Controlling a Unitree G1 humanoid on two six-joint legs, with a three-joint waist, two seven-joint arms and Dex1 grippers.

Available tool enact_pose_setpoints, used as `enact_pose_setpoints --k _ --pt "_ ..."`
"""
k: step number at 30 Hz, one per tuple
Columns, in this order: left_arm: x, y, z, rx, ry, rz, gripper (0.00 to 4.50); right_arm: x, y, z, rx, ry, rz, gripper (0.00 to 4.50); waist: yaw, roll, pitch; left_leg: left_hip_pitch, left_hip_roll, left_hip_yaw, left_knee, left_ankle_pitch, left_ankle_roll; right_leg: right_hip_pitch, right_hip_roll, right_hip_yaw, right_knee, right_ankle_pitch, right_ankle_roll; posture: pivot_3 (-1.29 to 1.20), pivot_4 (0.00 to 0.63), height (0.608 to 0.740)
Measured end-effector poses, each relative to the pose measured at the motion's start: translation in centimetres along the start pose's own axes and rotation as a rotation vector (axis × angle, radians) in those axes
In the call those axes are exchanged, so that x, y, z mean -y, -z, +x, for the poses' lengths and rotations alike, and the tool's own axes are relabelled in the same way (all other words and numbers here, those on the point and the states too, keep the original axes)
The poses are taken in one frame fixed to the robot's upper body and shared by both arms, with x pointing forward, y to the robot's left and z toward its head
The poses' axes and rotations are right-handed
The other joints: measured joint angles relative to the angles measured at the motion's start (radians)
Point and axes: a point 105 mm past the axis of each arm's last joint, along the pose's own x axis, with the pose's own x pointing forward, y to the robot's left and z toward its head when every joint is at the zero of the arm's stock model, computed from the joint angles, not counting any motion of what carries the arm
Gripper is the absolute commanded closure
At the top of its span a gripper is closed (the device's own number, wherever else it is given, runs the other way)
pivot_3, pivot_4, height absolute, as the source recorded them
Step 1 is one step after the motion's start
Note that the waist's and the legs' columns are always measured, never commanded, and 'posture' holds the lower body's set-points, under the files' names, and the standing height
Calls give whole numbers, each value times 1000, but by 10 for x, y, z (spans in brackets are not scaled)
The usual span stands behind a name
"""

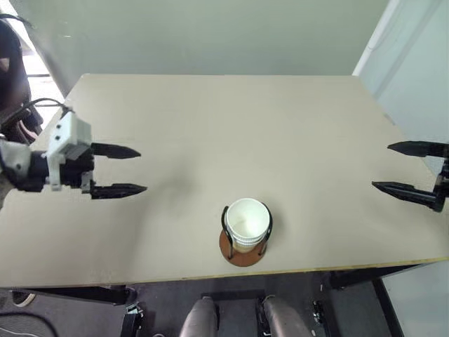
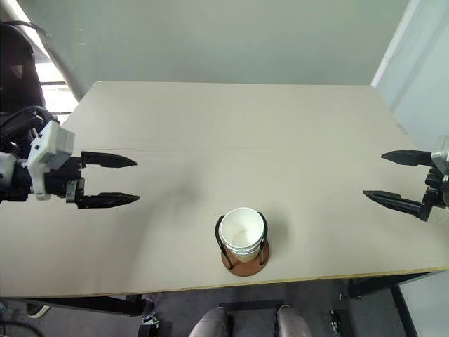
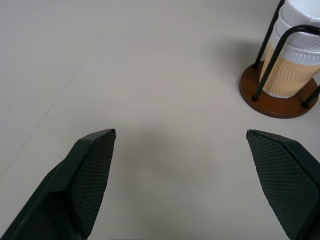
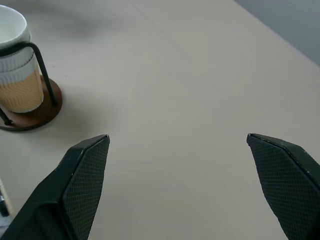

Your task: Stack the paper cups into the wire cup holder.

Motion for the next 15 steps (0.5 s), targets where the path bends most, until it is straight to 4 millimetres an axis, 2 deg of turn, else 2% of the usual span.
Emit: enact_pose_setpoints --k 6,12,15 --pt "12 10 -12 34 -134 -84 23 17 0 15 5 -33 -30 0 -8 -1 0 14 0 3 -7 2 -1 5 1 4 10 2 -7 0 150 740" --pt "15 15 -20 71 -289 -147 23 31 10 24 1 -24 -9 0 -19 -1 0 20 1 3 -13 7 -1 6 3 6 12 6 -13 0 150 740" --pt "20 16 -20 88 -334 -168 23 37 8 29 24 -11 -7 0 -23 -1 0 21 1 3 -14 7 -1 5 3 7 12 7 -14 0 150 740"
